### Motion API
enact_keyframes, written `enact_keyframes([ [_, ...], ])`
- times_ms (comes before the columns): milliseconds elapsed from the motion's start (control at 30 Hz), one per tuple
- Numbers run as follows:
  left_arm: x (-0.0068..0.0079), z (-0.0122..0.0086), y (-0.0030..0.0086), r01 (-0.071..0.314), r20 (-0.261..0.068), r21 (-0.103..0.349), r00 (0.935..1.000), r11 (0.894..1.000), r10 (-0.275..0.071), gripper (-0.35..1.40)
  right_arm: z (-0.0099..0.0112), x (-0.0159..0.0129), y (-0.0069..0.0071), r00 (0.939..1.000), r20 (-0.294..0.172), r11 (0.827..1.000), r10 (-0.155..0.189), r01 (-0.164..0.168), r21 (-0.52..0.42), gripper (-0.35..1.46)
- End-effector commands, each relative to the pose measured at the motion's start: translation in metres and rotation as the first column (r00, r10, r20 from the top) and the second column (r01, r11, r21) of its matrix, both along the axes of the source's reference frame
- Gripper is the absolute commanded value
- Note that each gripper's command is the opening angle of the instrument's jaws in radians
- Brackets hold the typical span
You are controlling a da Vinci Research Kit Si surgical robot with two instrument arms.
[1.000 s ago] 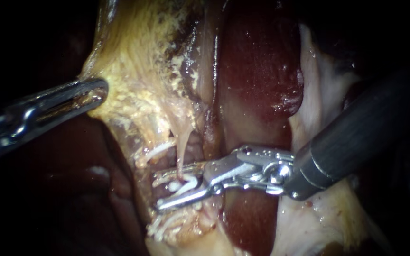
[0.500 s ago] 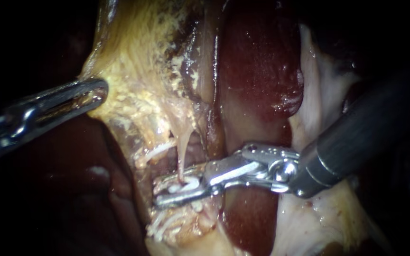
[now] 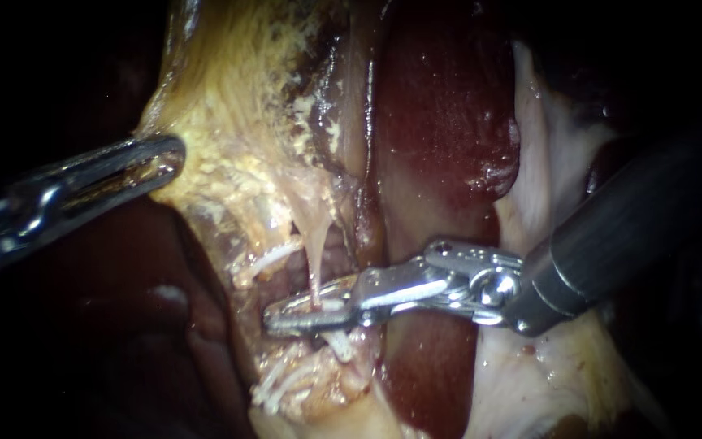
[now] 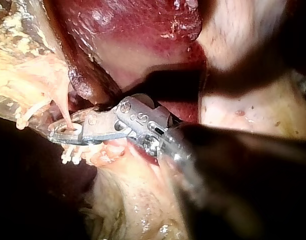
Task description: Clipping second clip right tube
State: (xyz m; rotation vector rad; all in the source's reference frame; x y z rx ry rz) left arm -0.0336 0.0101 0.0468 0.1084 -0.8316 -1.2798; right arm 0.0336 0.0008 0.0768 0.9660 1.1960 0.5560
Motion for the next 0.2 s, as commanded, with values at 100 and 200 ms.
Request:
enact_keyframes([
  [100, 0.0, 0.0, 0.0, 0.0, 0.0, 0.0, 1.0, 1.0, 0.0, -0.35, 0.0, 0.0, 0.0, 1.0, 0.0, 1.0, 0.0, 0.0, 0.0, -0.35],
  [200, 0.0, 0.0, 0.0, 0.0, 0.0, 0.0, 1.0, 1.0, 0.0, -0.35, 0.0, 0.0, 0.0, 1.0, 0.0, 1.0, 0.0, 0.0, 0.0, -0.35],
])
